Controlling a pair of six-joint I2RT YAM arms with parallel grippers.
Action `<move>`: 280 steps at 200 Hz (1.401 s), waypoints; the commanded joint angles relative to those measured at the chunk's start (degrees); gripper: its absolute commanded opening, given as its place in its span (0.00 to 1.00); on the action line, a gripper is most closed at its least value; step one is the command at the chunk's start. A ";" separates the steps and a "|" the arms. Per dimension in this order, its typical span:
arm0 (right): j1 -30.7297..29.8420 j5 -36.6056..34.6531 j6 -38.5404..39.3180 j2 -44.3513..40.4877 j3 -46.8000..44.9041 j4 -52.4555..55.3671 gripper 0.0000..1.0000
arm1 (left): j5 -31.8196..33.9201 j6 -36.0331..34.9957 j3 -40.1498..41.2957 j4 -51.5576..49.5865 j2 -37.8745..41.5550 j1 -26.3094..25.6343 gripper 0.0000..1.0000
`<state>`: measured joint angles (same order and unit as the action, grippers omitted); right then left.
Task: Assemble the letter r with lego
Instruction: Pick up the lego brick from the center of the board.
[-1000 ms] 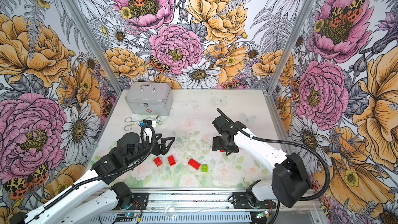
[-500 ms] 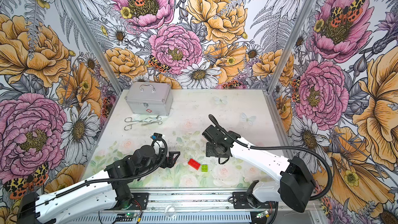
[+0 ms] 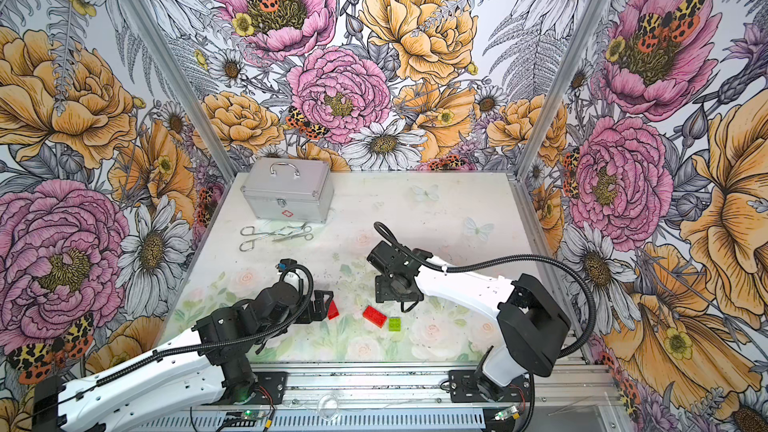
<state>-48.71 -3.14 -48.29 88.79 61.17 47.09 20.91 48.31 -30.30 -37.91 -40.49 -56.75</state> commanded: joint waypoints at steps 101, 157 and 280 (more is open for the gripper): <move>7.65 2.49 7.31 -1.96 0.36 -0.86 0.83 | 6.34 20.03 0.22 -11.02 -5.83 1.52 0.82; 9.71 3.36 8.84 -3.08 -0.23 -0.89 0.83 | 0.64 15.68 0.92 -5.96 -12.10 7.89 0.74; 11.35 4.40 9.97 -4.48 -1.97 -0.86 0.83 | -5.26 13.31 2.54 2.95 -20.53 11.49 0.48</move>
<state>-38.02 0.82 -39.31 86.26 59.70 46.63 18.09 62.78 -28.38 -37.85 -59.81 -46.26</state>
